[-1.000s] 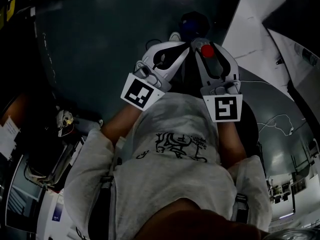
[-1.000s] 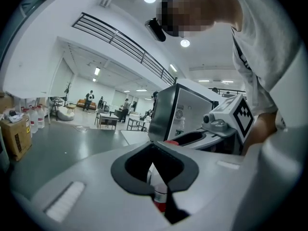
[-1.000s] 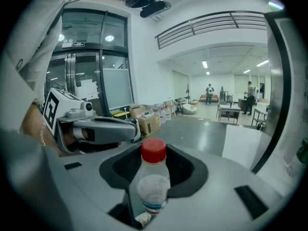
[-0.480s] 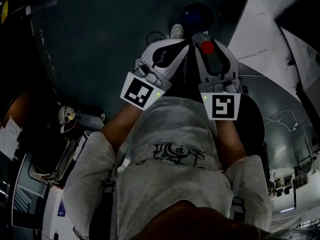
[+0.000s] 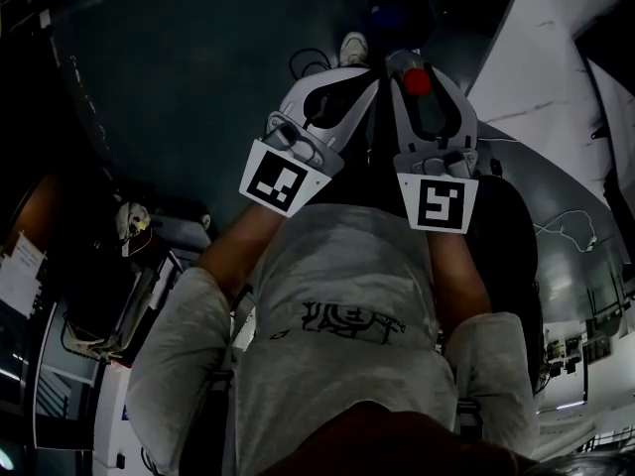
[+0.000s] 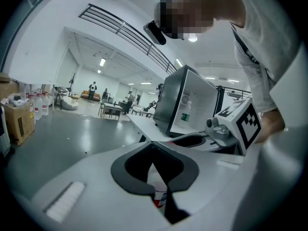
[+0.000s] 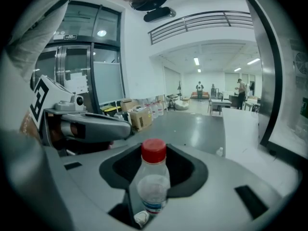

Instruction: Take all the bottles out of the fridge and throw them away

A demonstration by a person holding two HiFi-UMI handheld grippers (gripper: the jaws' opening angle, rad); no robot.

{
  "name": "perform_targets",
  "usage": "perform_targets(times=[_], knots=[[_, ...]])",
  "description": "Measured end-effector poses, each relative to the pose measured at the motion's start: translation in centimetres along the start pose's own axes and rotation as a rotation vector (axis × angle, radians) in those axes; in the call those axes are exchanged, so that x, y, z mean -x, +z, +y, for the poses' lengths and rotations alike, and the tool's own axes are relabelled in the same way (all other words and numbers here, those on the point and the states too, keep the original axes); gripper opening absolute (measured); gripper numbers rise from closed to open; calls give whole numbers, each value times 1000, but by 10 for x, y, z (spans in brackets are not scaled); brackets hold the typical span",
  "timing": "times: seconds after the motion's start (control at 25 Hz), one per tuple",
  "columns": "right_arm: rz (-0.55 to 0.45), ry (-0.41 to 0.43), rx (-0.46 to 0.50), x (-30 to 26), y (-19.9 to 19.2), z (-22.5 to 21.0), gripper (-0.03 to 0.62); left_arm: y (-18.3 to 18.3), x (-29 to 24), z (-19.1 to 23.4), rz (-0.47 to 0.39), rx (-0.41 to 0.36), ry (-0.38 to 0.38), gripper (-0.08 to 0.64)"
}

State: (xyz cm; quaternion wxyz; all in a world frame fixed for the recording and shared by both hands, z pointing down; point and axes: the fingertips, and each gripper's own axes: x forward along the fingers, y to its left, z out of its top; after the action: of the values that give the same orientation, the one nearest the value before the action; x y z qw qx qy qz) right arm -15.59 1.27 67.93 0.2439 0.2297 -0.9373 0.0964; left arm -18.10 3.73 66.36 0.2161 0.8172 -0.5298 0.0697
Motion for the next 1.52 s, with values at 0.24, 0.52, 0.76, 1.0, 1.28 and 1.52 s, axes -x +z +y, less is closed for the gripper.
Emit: perform_targets(times=[0.24,0.52,0.76,1.0,1.28,1.52], knots=[[-12,-24,7,-17,-20,-3,160,-22,-9,13,-7,6,27,8],[10,-36,-1,-36,-49,-8,160,-50,-21,24,-2,17,34,8],[9,-50,10,-50,-69,-10,160,-69,-29,32,-11,17,45,8],[5,-61,26,-56,-82,-13,160,-78,-39,32,-23,16,46,8],[9,-69,40,-72,-102,-16,160,-94,-52,38,-27,11,51,8],[22,-73,57,-79,-114,-18,160,-100,-58,44,-22,39,58,8]])
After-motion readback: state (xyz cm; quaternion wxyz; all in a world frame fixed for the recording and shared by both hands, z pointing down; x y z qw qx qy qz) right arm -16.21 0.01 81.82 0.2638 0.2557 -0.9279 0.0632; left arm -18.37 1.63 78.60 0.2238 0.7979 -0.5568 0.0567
